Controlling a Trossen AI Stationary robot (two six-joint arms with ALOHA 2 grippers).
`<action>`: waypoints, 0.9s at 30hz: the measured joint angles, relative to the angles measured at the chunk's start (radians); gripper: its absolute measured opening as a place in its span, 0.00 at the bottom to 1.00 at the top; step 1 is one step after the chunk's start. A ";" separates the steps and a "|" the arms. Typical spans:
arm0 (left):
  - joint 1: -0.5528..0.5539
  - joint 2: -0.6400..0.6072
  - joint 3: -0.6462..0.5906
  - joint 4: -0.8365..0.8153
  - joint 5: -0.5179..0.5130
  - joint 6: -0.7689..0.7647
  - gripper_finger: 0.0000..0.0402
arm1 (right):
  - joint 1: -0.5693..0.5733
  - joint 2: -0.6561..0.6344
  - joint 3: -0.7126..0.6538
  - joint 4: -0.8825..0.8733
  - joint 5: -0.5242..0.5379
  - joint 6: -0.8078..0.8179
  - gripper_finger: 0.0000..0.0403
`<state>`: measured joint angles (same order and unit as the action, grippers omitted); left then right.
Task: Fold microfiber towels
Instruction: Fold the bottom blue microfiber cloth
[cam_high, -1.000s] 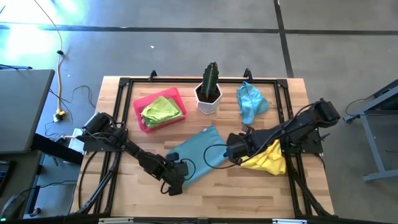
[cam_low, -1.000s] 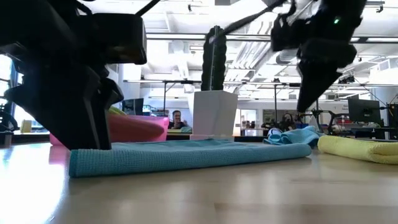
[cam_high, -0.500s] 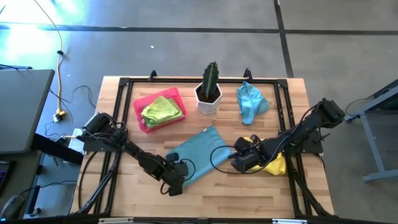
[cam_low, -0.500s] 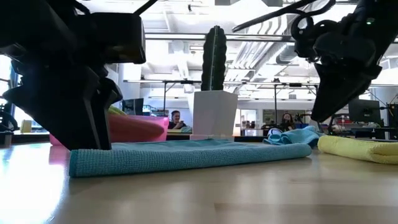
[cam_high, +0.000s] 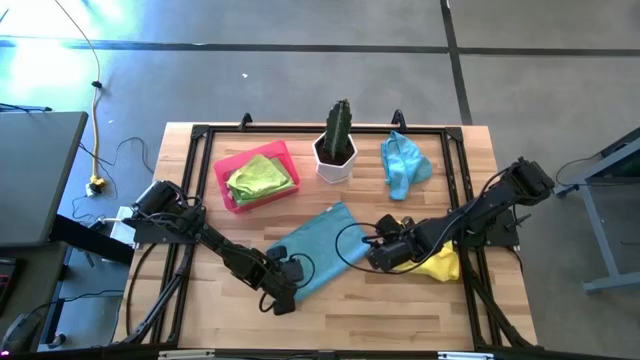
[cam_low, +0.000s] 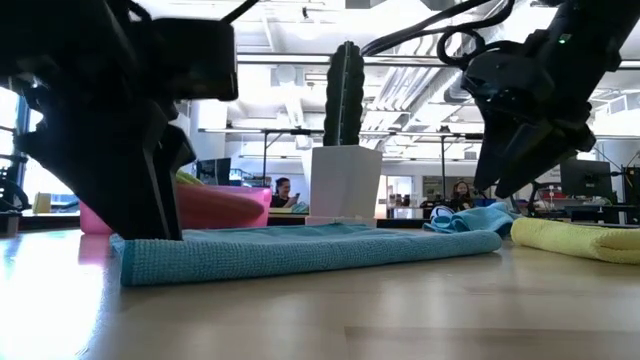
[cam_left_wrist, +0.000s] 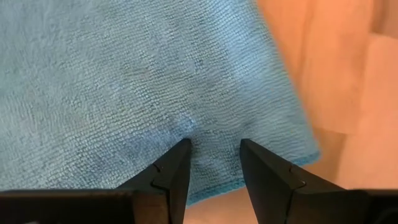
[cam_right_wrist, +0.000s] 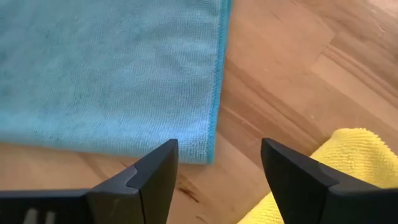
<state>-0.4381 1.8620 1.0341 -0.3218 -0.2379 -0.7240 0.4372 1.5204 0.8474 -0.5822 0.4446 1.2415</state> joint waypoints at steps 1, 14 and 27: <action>0.000 -0.004 0.004 0.001 0.000 0.006 0.33 | -0.004 0.000 0.000 0.000 0.000 0.000 0.56; -0.015 -0.012 0.034 -0.026 -0.006 0.020 0.33 | -0.012 0.005 0.000 0.007 -0.004 0.014 0.56; -0.061 -0.012 0.035 -0.033 -0.025 -0.008 0.33 | -0.012 0.009 0.000 0.025 -0.020 0.062 0.56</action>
<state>-0.4995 1.8500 1.0687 -0.3547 -0.2626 -0.7318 0.4255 1.5297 0.8474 -0.5569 0.4244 1.3033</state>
